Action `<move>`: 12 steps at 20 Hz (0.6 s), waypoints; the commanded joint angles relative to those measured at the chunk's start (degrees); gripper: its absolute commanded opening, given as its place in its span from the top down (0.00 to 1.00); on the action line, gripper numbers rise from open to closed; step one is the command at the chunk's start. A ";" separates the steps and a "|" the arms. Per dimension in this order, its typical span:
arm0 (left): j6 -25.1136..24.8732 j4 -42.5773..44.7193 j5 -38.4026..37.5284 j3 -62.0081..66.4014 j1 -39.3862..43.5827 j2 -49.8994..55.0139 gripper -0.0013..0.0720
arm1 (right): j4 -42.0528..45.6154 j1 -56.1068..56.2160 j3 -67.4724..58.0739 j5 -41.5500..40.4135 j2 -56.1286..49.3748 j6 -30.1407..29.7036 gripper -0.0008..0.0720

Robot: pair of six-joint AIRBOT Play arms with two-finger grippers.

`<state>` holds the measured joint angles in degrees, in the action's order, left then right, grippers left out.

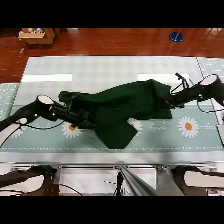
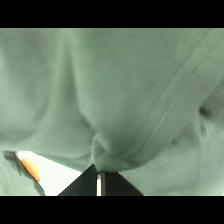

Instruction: Fold the shirts.

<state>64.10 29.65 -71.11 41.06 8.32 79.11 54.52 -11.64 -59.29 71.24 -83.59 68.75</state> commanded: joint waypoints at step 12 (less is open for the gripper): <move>3.72 -6.21 -6.95 41.33 -12.15 -24.20 0.94 | -0.37 -3.65 -15.15 -3.67 36.50 3.39 0.97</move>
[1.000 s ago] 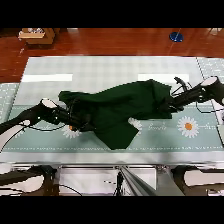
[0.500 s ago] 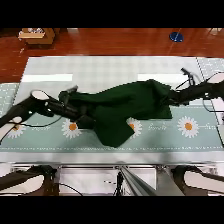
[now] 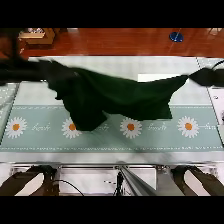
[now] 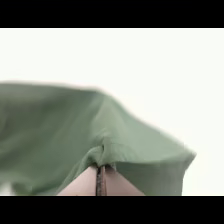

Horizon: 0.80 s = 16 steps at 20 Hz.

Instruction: Fold the shirts.

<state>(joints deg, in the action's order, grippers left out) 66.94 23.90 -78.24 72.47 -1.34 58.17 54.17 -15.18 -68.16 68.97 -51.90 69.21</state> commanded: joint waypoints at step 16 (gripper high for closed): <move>22.32 29.05 -5.14 48.68 -11.39 -19.04 0.95 | 20.59 -0.11 -52.24 12.41 9.35 16.11 0.97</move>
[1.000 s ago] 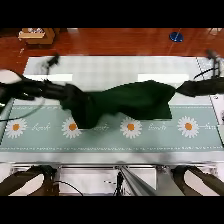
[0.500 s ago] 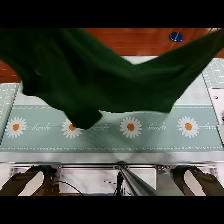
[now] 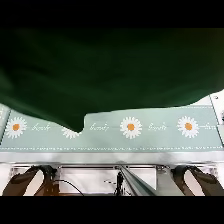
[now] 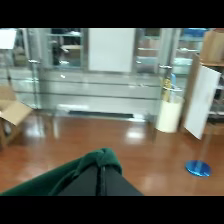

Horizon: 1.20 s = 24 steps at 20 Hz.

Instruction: Fold the shirts.

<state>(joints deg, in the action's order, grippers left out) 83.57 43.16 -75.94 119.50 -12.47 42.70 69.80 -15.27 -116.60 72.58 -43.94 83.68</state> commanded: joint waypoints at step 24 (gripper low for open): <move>-14.21 14.27 5.95 -45.57 0.00 15.28 0.95 | 16.17 7.34 20.17 7.96 -32.61 1.57 0.97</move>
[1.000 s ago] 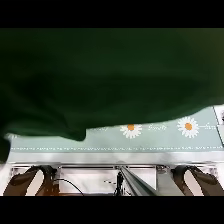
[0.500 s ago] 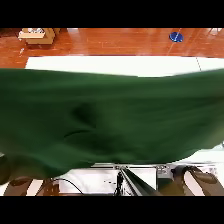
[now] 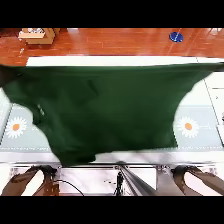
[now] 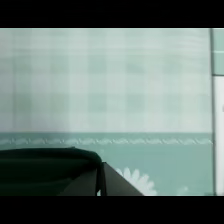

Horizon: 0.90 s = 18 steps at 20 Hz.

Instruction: Fold the shirts.

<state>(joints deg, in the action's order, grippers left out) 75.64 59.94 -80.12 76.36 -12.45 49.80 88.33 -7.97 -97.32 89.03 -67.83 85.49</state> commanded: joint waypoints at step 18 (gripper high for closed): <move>-21.62 -8.48 27.78 -2.43 3.87 41.66 0.94 | -15.67 0.02 0.90 -28.52 -37.22 -2.97 0.97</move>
<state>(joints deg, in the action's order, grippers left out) 54.87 50.76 -51.13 73.95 -8.91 89.60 72.71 -7.99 -96.44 58.11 -103.33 84.62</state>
